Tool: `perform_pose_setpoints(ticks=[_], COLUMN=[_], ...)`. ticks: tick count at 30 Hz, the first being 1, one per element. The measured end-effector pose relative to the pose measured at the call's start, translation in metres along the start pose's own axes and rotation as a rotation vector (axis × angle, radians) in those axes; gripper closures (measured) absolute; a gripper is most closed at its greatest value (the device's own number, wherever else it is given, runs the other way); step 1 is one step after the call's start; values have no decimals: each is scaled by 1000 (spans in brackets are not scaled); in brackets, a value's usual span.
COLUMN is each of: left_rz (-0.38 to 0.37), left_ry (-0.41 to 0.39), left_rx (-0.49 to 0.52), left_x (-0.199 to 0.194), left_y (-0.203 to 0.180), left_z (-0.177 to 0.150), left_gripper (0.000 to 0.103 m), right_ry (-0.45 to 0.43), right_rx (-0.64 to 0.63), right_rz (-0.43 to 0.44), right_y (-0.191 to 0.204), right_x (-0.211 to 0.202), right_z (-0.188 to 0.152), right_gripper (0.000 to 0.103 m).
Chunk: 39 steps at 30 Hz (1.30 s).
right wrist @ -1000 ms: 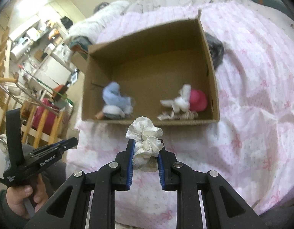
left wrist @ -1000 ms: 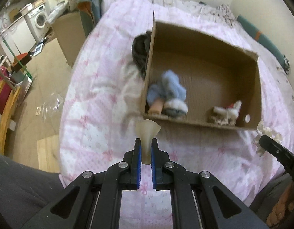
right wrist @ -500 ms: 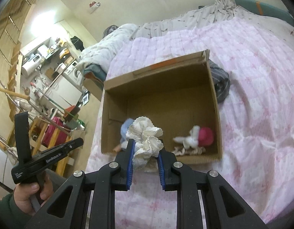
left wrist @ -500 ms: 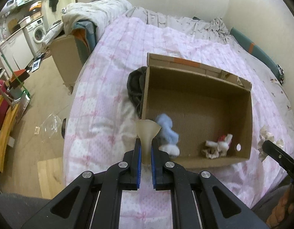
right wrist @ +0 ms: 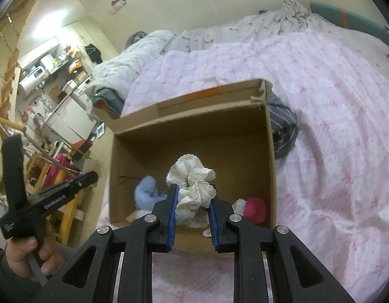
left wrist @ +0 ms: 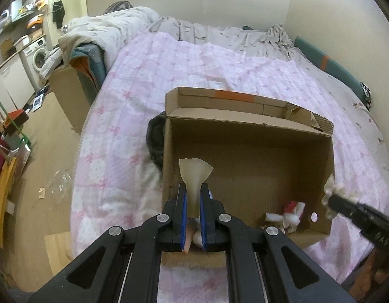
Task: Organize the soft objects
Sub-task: 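Carry the beige funnel and white cloth into the box, opening both grippers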
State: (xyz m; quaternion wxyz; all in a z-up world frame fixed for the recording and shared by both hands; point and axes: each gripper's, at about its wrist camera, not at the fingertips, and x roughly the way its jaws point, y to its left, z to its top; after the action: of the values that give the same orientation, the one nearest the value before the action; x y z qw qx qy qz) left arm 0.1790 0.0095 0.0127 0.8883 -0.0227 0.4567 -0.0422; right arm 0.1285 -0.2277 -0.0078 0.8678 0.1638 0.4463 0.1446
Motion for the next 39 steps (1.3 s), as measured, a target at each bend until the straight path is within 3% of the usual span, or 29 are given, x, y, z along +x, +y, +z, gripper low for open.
perform_pose_setpoints(ticks=[7,21,31,39], left_rz=[-33,-92,-103,-109], left_ry=[22,101,95,88], left_rx=[37,1,7,21], left_x=[34,51,52,51], left_y=[-11,-14,-18,-22], left_z=[-12,-20,-21,-22], left_gripper=[95,91,90,80], right_ry=[73,106,135,148], right_rx=[35,15,-4,-15], right_rz=[-37,-57,-59,-63], right_y=[-15,-15,-10,-9], right_x=[29,47,54,54], right_z=[-14,-15,-18,-19], right_gripper=[80,80,80,79])
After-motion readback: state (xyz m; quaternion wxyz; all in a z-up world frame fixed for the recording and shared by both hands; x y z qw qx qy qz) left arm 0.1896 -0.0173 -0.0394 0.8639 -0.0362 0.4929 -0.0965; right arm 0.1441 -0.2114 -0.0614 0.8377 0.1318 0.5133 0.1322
